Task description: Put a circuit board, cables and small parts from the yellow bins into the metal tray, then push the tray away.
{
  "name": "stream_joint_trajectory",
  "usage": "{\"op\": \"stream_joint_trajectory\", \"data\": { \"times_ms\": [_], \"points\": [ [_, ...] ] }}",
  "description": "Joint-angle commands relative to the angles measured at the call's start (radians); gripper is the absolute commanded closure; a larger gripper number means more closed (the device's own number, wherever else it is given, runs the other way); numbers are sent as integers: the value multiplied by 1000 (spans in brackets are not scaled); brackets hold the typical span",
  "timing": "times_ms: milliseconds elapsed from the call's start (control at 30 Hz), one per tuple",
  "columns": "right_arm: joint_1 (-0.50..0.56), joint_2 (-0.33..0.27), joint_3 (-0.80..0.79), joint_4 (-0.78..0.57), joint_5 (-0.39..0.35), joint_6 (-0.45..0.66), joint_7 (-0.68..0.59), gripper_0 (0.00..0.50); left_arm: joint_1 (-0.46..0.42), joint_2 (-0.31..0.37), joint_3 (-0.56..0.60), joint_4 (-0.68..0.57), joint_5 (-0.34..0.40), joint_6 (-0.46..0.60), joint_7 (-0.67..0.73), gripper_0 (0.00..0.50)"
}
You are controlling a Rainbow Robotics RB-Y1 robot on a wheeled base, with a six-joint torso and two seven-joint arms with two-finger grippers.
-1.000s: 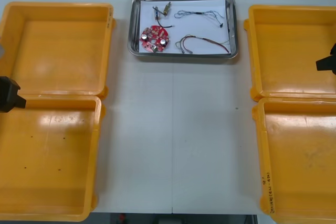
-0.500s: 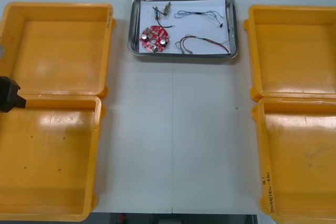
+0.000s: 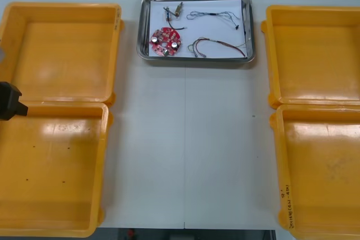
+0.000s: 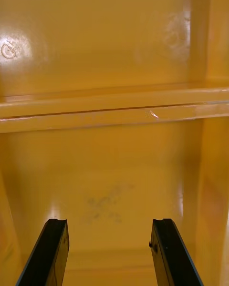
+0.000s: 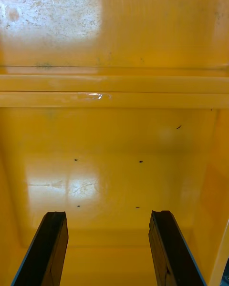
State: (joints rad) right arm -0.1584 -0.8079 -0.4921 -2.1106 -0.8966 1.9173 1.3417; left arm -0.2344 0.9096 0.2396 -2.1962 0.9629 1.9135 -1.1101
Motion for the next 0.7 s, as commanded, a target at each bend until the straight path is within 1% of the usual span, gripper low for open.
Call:
{"op": "stream_joint_trajectory", "data": {
  "times_ms": [33, 133, 233, 700],
  "points": [
    [6, -40, -9, 34, -22, 3, -36, 0, 13, 46, 29, -27, 7, 6, -27, 0],
    [3, -40, 4, 60, -33, 3, -46, 0, 13, 46, 29, -27, 7, 6, -27, 0],
    [-1, -40, 1, 77, -64, 3, -59, 0, 13, 46, 29, -27, 7, 6, -27, 0],
    [-15, -43, 26, 75, -62, 3, -81, 0, 13, 46, 29, -27, 7, 6, -27, 0]
  ]
}}
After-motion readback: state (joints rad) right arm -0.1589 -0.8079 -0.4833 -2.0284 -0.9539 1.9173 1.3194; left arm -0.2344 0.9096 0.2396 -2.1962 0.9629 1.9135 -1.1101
